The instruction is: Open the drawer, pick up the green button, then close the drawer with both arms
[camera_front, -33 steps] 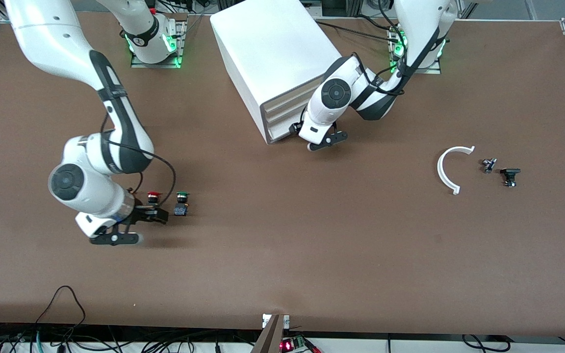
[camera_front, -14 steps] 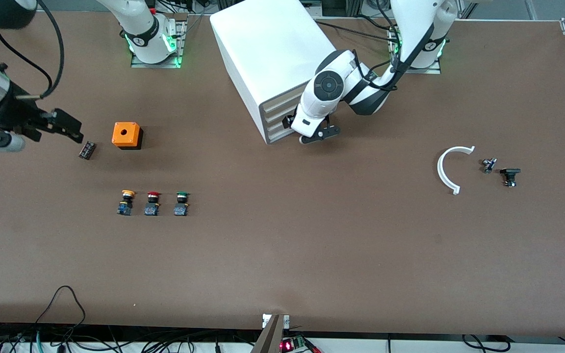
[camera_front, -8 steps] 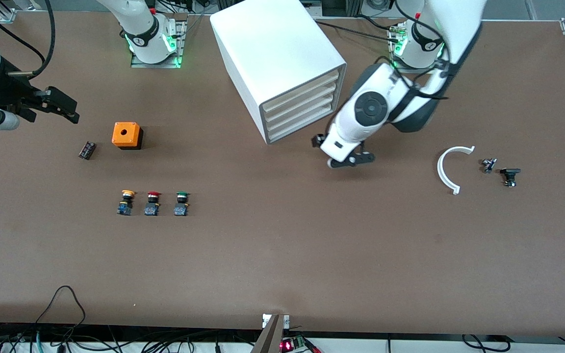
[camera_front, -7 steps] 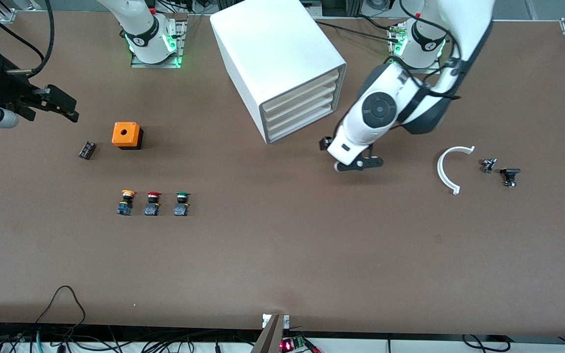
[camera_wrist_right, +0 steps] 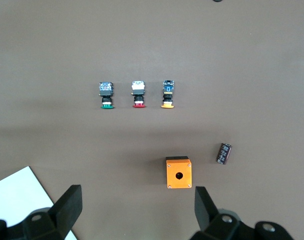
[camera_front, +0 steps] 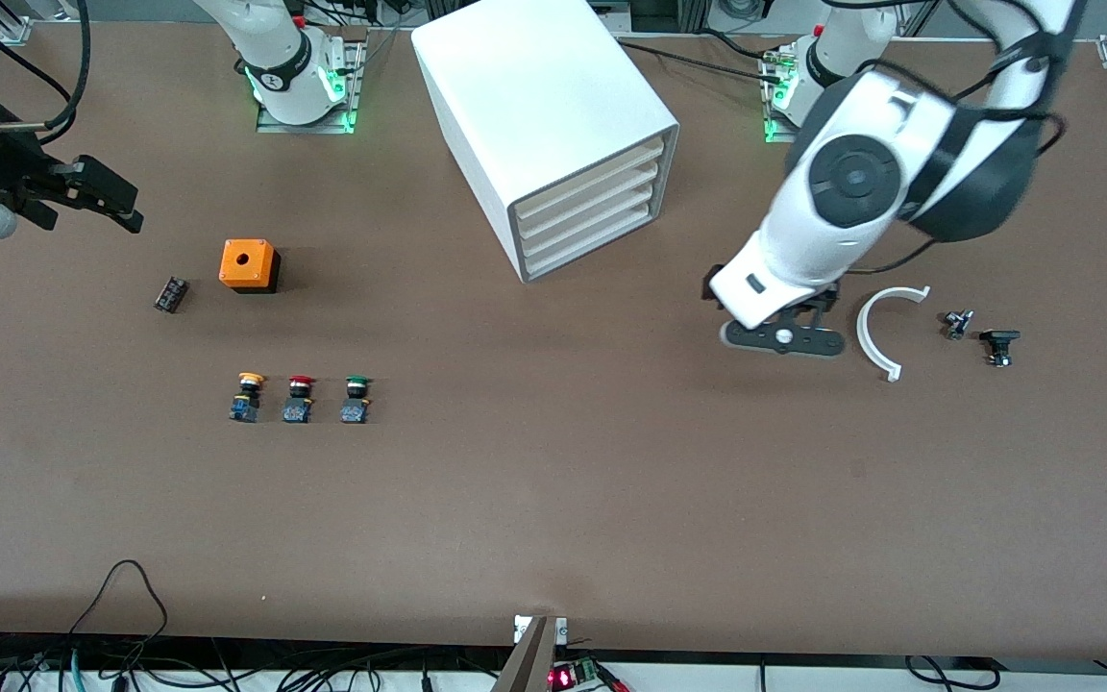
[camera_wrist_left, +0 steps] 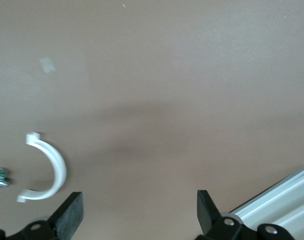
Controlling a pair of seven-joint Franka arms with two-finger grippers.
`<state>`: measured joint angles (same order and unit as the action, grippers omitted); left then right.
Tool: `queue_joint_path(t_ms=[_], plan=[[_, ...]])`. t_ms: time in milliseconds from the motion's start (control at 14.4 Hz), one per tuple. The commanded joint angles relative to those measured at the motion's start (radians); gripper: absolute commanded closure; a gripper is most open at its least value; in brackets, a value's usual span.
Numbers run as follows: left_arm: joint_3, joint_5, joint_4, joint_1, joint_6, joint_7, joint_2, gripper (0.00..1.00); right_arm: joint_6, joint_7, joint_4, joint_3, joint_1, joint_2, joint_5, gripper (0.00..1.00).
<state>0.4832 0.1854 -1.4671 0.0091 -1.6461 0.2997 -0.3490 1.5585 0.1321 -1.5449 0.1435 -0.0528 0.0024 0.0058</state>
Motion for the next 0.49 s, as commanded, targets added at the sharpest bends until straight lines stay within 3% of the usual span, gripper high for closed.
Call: queue_joint_path(t_ms=[0, 139, 416], plan=[[0.009, 0.025, 0.100, 0.083, 0.071, -0.205, 0.004, 0.00, -0.011, -0.011, 0.008, 0.018, -0.024, -0.009, -0.015, 0.00], [-0.012, -0.018, 0.099, 0.129, 0.075, -0.334, 0.071, 0.00, -0.009, -0.020, 0.011, 0.016, -0.028, 0.005, -0.013, 0.00], [-0.275, -0.191, -0.062, 0.027, 0.060, -0.411, 0.254, 0.00, -0.012, 0.024, 0.008, 0.016, -0.030, 0.007, -0.017, 0.00]])
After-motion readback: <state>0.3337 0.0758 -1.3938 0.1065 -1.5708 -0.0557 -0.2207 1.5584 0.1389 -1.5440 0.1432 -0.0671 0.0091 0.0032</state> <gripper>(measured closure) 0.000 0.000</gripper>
